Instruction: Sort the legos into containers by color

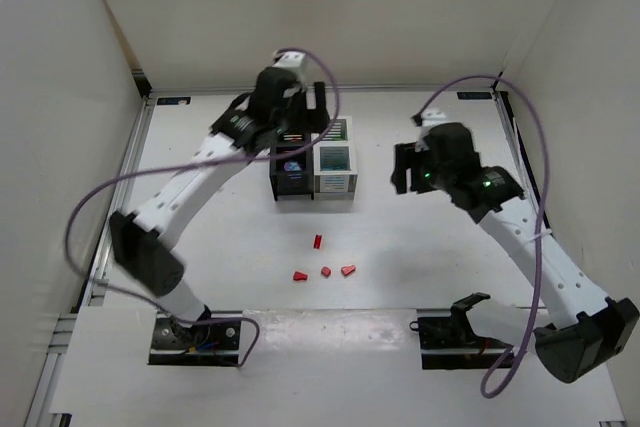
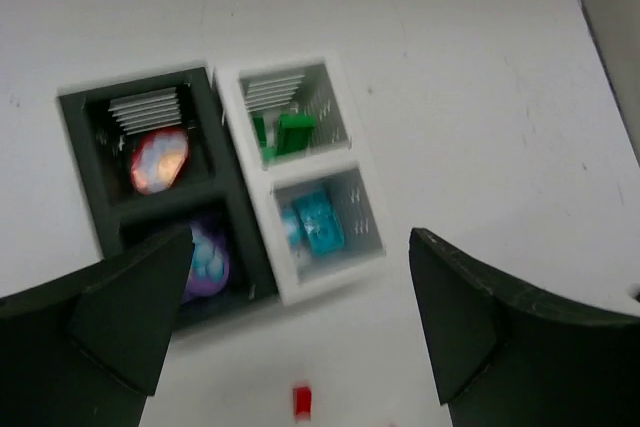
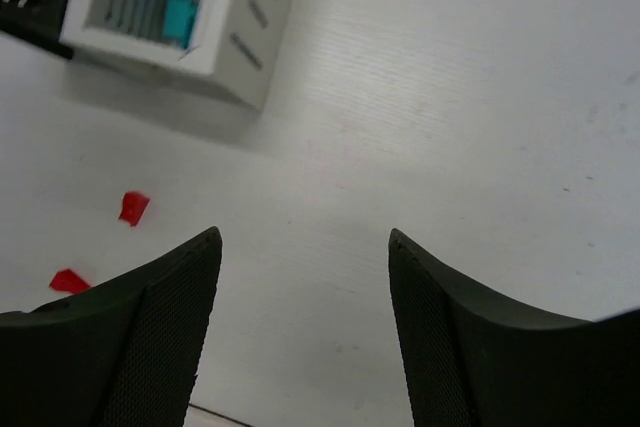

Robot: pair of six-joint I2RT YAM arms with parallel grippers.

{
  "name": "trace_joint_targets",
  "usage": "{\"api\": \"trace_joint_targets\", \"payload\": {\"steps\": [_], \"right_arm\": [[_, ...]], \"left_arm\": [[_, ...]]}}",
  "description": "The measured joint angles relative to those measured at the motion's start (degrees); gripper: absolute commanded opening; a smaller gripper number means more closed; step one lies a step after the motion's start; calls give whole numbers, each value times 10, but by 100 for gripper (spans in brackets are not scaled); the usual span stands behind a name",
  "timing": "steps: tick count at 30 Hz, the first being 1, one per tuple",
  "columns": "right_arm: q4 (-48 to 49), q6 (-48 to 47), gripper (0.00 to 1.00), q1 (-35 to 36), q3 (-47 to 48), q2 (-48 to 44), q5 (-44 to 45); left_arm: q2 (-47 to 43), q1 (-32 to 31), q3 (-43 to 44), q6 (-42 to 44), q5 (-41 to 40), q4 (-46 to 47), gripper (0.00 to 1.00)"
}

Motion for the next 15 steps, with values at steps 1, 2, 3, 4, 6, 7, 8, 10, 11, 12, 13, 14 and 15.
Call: {"api": "trace_joint_targets", "payload": {"steps": [1, 2, 3, 4, 6, 7, 8, 10, 11, 12, 13, 14, 15], "right_arm": [[-1, 2, 71, 30, -5, 2, 1], [-4, 8, 72, 63, -9, 4, 3], [-7, 16, 72, 100, -13, 10, 8], [-7, 26, 72, 133, -18, 16, 14], [-7, 48, 72, 195, -35, 32, 23], [-5, 61, 72, 223, -46, 41, 25], [-3, 74, 72, 248, -58, 51, 26], [2, 97, 72, 293, -80, 75, 30], [5, 109, 72, 313, -90, 88, 32], [6, 120, 72, 332, -96, 101, 36], [11, 132, 72, 351, -104, 116, 40], [17, 141, 72, 368, -112, 132, 42], [20, 153, 72, 383, -117, 148, 44]], "left_arm": [[-55, 0, -48, -9, 3, 2, 100], [-106, 0, -96, -21, 4, 3, 100], [-161, 0, -143, -35, 5, -10, 100], [-202, 0, -179, -47, 6, -16, 100], [-293, -3, -264, -78, 4, -41, 100], [-329, -5, -294, -92, 3, -59, 100], [-363, -7, -327, -106, 2, -78, 100], [-429, -17, -388, -137, -2, -125, 100], [-454, -22, -412, -151, -2, -148, 100], [-478, -27, -434, -163, -1, -167, 100], [-504, -31, -454, -177, 0, -192, 100], [-530, -35, -473, -190, 2, -214, 100], [-559, -36, -490, -202, 3, -235, 100]]}}
